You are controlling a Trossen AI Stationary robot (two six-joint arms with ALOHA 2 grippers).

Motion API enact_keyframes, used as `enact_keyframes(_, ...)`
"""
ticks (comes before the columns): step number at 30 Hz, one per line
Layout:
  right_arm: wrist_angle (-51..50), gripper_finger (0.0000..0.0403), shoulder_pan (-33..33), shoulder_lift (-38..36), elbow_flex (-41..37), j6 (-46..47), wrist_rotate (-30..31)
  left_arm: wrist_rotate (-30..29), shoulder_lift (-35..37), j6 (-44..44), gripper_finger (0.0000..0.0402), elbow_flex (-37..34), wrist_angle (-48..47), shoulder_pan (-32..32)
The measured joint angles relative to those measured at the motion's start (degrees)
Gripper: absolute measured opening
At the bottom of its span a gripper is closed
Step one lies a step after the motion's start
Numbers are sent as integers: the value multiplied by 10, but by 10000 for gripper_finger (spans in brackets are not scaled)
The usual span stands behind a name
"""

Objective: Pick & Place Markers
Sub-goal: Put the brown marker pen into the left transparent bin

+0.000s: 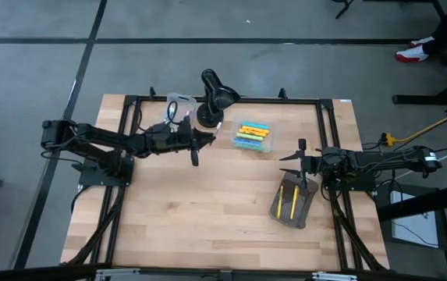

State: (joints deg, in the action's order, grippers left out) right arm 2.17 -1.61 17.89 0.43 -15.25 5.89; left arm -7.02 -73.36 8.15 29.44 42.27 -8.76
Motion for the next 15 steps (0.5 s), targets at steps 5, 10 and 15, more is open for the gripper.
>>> enact_keyframes(5,0,163,0,0,0,0,0,-1,5,-28,26,21,-1,-4)
enact_keyframes(10,0,163,0,0,0,0,0,-36,5,-45,26,33,-5,-4)
enact_keyframes(15,0,163,0,0,0,0,0,-69,16,-45,26,32,-9,-10)
